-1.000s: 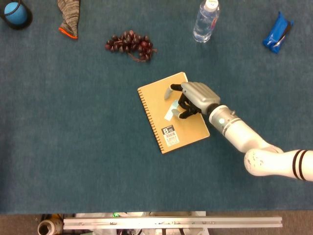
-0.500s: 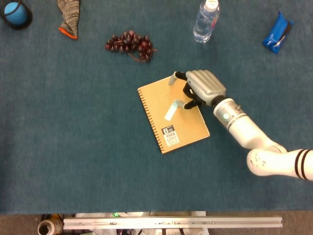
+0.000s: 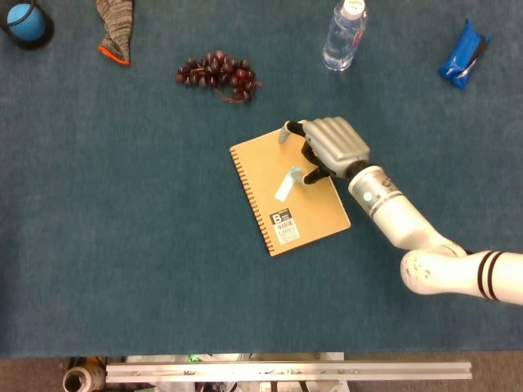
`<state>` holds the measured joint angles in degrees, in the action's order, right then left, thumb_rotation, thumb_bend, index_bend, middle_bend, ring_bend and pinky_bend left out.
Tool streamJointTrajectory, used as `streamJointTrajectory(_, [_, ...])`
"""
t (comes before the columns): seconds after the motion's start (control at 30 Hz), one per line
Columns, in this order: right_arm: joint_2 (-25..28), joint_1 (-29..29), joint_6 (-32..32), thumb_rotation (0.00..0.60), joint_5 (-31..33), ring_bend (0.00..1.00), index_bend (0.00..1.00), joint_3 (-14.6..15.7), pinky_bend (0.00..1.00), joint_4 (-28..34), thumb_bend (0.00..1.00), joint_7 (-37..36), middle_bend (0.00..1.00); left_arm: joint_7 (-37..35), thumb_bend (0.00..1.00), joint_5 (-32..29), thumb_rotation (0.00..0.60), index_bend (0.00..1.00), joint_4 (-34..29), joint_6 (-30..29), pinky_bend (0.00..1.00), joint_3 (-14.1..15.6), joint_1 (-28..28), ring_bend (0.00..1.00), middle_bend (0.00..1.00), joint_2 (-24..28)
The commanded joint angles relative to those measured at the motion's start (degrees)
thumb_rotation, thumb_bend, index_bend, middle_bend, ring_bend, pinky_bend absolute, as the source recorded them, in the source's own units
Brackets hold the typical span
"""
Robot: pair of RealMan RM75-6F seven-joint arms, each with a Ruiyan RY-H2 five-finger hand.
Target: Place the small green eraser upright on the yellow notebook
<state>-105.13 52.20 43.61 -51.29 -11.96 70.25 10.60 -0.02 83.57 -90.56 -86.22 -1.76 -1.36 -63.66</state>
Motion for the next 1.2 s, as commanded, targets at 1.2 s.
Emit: streamJointTrajectory(1.2, [-3.6, -1.4, 2.1, 0.6, -6.4, 1.0, 0.36, -2.1, 1.0, -6.0, 0.2, 0.1, 1.0, -0.4, 0.31, 0.5, 0.6, 0.2, 0.1, -0.2, 0.19, 0.2, 0.3, 0.2, 0.25, 0.2])
